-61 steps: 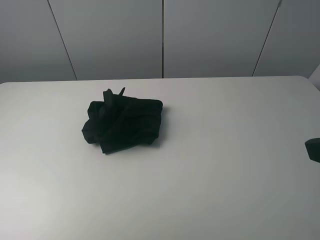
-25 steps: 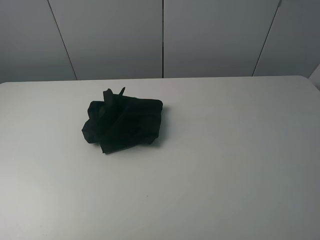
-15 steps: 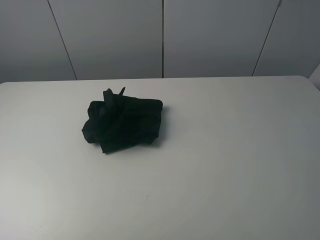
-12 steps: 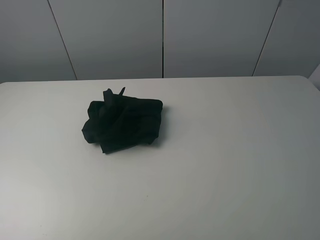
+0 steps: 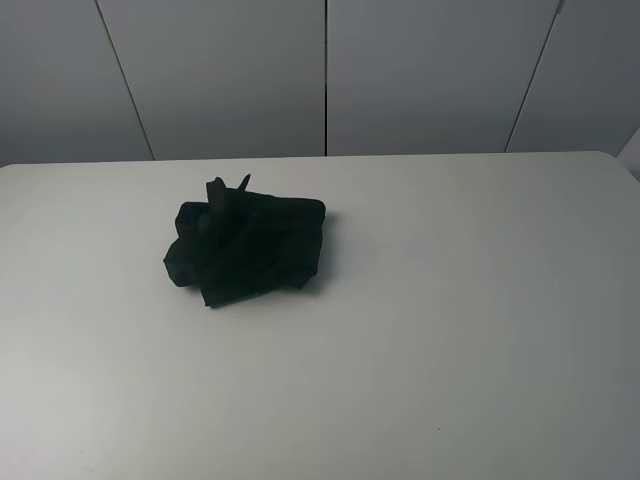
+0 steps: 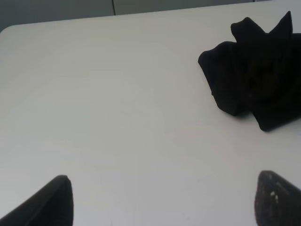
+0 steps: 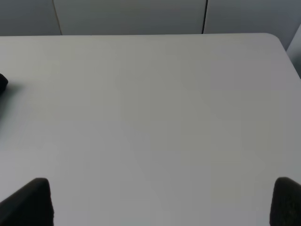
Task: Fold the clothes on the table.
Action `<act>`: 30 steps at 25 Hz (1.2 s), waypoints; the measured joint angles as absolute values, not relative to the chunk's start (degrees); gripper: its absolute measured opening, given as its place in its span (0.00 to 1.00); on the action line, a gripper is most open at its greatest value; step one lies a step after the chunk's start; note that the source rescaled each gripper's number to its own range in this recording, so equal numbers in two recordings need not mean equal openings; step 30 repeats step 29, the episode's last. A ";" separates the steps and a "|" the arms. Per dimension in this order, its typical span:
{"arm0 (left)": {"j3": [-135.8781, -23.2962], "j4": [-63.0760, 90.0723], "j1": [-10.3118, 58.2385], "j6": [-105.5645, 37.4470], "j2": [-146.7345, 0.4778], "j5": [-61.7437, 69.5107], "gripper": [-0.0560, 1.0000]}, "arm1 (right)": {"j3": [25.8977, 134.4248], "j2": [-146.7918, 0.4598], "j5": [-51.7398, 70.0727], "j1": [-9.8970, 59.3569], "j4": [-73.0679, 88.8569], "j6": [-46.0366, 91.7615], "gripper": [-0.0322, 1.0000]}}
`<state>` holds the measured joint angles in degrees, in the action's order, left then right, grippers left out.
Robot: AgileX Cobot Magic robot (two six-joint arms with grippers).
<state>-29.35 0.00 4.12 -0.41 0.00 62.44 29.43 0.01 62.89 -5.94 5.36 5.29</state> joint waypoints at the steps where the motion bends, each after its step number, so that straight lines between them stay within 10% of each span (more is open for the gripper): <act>1: -29.35 0.00 4.12 -0.41 0.00 62.44 0.99 | 29.43 0.01 62.89 -5.99 5.36 5.29 1.00; 30: -29.35 0.00 4.12 0.00 0.00 62.44 0.99 | 29.43 0.01 62.89 -6.08 5.36 4.14 1.00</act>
